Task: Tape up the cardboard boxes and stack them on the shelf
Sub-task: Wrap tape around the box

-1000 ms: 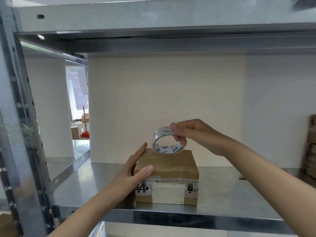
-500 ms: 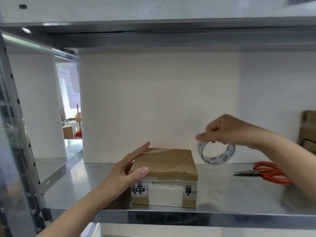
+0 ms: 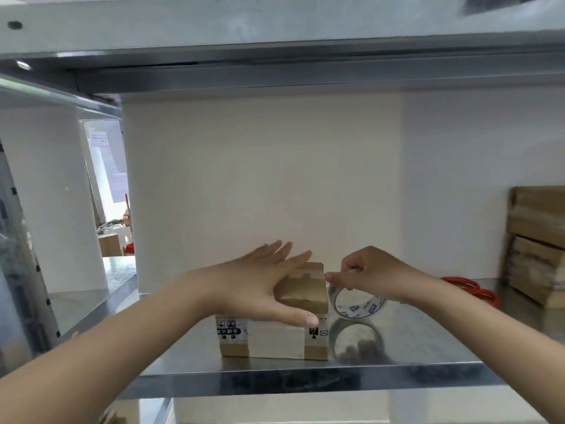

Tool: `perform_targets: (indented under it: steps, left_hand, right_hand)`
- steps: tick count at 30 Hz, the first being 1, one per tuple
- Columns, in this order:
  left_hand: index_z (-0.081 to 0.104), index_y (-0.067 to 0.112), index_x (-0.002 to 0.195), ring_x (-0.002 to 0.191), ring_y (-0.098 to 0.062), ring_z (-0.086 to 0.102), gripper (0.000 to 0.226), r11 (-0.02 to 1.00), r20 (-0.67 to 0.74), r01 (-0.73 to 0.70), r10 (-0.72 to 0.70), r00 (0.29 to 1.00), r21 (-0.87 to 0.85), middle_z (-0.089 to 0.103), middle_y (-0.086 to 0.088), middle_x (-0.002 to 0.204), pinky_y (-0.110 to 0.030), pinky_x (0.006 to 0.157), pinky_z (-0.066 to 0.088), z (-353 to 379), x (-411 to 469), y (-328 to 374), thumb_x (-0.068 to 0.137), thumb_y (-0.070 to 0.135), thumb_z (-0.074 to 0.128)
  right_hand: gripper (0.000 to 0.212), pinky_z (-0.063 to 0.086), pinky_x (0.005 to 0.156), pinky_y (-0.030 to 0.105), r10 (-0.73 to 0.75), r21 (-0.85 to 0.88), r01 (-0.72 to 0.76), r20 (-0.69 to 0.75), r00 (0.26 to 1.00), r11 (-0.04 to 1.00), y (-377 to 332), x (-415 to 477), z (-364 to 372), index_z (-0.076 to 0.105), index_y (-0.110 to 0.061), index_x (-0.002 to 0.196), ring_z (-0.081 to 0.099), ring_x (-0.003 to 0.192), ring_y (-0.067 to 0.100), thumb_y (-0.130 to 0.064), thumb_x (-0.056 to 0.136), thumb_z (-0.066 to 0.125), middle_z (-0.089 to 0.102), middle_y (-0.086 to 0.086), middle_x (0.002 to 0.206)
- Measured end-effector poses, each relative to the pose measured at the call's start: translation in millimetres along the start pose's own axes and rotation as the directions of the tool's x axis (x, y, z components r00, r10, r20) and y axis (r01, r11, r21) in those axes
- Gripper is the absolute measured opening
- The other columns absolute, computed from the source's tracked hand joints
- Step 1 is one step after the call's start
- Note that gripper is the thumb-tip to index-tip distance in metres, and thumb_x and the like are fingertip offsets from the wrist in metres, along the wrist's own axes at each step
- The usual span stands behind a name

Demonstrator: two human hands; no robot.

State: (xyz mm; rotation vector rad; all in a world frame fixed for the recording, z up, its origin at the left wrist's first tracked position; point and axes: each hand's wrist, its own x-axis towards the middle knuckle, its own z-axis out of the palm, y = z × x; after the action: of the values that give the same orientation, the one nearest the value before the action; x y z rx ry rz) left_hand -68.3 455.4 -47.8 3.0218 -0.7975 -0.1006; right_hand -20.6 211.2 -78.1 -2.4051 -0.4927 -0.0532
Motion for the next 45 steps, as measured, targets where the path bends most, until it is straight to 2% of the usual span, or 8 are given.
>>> perform_targets:
  steps: [5,11,16,21,27,39,42,45]
  left_hand:
    - [0.016,0.054,0.149,0.133,-0.009,0.038,0.104,0.972,-0.107,-0.080,0.057,0.993,-0.222,0.038,0.019,0.142,-0.040,0.112,0.037,7.2,31.2,18.0,0.064,0.081,0.071]
    - [0.039,0.063,0.137,0.126,0.002,0.050,0.083,0.730,-0.510,-0.341,-0.012,0.860,-0.593,0.048,0.021,0.139,-0.034,0.109,0.045,12.3,10.6,3.8,0.069,0.055,0.085]
    - [0.046,0.053,0.138,0.120,-0.013,0.062,0.083,0.506,-0.654,-0.490,-0.216,0.725,-0.710,0.062,0.013,0.133,-0.043,0.098,0.054,40.4,-3.5,-3.9,0.063,0.066,0.080]
    - [0.041,0.059,0.139,0.127,-0.014,0.059,0.092,0.328,-0.568,-0.467,-0.391,0.724,-0.821,0.061,0.014,0.137,-0.047,0.108,0.046,72.1,-13.4,-18.8,0.057,0.075,0.080]
    - [0.038,0.056,0.144,0.128,0.002,0.054,0.085,0.415,-0.606,-0.461,-0.356,0.711,-0.785,0.055,0.028,0.139,-0.020,0.099,0.049,69.9,-20.1,-23.8,0.068,0.063,0.074]
    - [0.046,0.051,0.136,0.121,-0.005,0.060,0.083,0.445,-0.636,-0.484,-0.304,0.709,-0.753,0.060,0.026,0.130,-0.021,0.089,0.054,67.3,-21.5,-25.3,0.062,0.077,0.073]
    - [0.046,0.049,0.132,0.118,-0.004,0.061,0.083,0.556,-0.599,-0.390,-0.258,0.758,-0.734,0.059,0.026,0.127,-0.030,0.091,0.057,55.7,-28.8,-32.6,0.060,0.083,0.069]
    - [0.046,0.055,0.132,0.135,0.012,0.034,0.074,0.849,-0.581,-0.183,-0.169,0.796,-0.496,0.029,0.034,0.147,-0.035,0.113,0.039,22.9,-41.7,-39.3,0.066,0.086,0.058]
  right_hand:
    - [0.051,0.033,0.054,0.018,0.045,0.046,-0.041,-0.090,0.995,0.998,1.1,-6.7,-8.5,0.056,-0.018,0.058,0.042,0.047,0.003,-0.058,0.088,0.064,0.053,-0.007,0.055]
    - [0.044,0.039,0.069,0.020,-0.065,0.510,0.201,-0.271,0.960,0.837,-39.8,-7.3,-52.2,0.062,-0.009,0.071,0.054,0.058,0.008,-0.046,0.096,0.057,0.056,0.003,0.064]
    - [0.035,0.050,0.084,0.030,-0.235,0.539,0.314,-0.211,0.949,0.782,-80.1,15.8,-59.7,0.069,-0.011,0.079,0.062,0.078,0.022,-0.038,0.097,0.057,0.064,0.006,0.074]
    - [0.052,0.045,0.099,0.026,-0.324,0.386,0.290,0.024,0.946,0.876,-113.7,30.3,-30.8,0.061,-0.013,0.071,0.061,0.082,0.012,-0.057,0.096,0.049,0.062,0.001,0.071]
    - [0.051,0.041,0.071,0.027,-0.250,0.461,0.250,-0.064,0.966,0.851,-126.8,35.3,-41.1,0.050,-0.015,0.061,0.043,0.058,0.018,-0.050,0.098,0.052,0.040,0.003,0.056]
    - [0.040,0.031,0.056,0.024,0.000,0.171,-0.002,0.014,1.000,0.985,-63.8,4.5,-49.8,0.058,-0.012,0.064,0.033,0.049,0.014,-0.042,0.085,0.074,0.040,0.007,0.059]
    - [0.044,0.029,0.056,0.027,0.013,0.090,-0.015,0.024,1.000,0.996,-52.5,1.5,-28.9,0.055,-0.017,0.052,0.032,0.050,0.016,-0.043,0.082,0.075,0.040,0.002,0.052]
    - [0.046,0.026,0.051,0.026,0.015,0.024,-0.016,0.055,0.998,1.000,-51.1,2.6,-10.8,0.054,-0.018,0.049,0.030,0.044,0.013,-0.044,0.081,0.074,0.037,-0.002,0.048]
